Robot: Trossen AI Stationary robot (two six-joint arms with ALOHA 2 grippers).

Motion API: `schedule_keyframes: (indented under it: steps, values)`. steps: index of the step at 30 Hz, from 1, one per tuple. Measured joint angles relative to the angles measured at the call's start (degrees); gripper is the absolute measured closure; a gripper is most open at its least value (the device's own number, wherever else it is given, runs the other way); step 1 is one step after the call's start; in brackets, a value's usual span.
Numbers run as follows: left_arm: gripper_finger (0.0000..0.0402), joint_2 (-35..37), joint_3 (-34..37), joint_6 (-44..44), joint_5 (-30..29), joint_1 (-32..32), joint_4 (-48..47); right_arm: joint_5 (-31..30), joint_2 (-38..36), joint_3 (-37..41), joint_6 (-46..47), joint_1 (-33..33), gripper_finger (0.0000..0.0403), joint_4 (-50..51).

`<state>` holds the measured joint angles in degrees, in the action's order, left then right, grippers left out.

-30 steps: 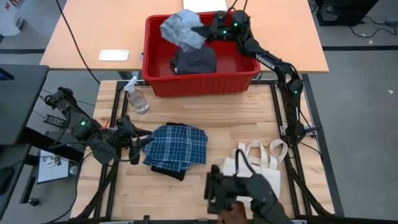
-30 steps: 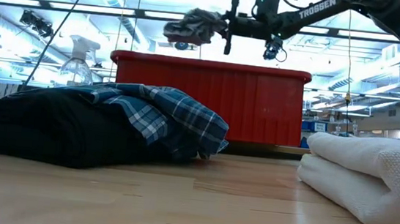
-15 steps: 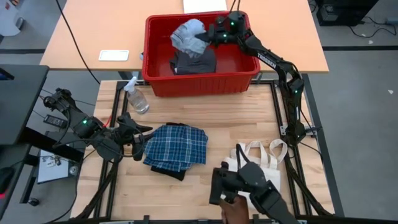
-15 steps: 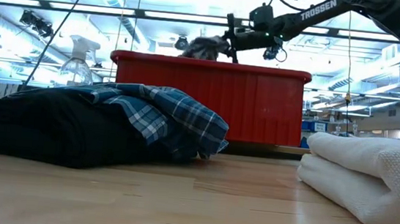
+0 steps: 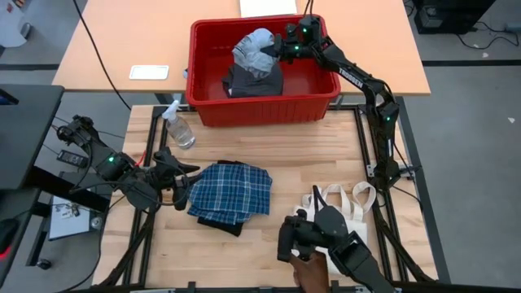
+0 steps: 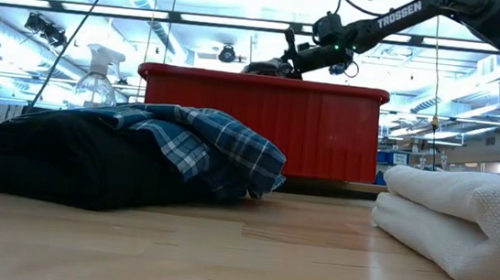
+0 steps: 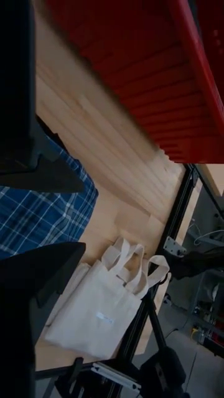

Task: Fold laundry
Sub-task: Put the gray shirt into the red bin

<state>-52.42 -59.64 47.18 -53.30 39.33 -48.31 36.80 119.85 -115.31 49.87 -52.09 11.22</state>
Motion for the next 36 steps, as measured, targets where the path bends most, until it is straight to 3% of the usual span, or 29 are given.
schedule_keyframes:
  steps: [10, 16, 28, 36]
  values:
    - [0.0258, 0.0, 0.0, 0.3, 0.5, 0.0, 0.1, -4.5, 0.1, 0.0, 1.4, 1.0, 0.032, -7.0]
    - [0.0258, 0.0, 0.0, 0.8, 0.5, 0.0, 0.1, -8.9, 0.1, 0.0, -0.6, 2.4, 0.032, -3.1]
    - [0.0258, 0.0, 0.0, 0.3, 0.6, 0.0, 0.5, -7.7, 0.1, 0.0, 3.4, 4.8, 0.032, -5.8]
    - [0.0258, 0.0, 0.0, 0.2, 0.6, 0.0, 0.5, -15.0, 0.1, -5.4, 5.1, 6.2, 0.032, -2.4]
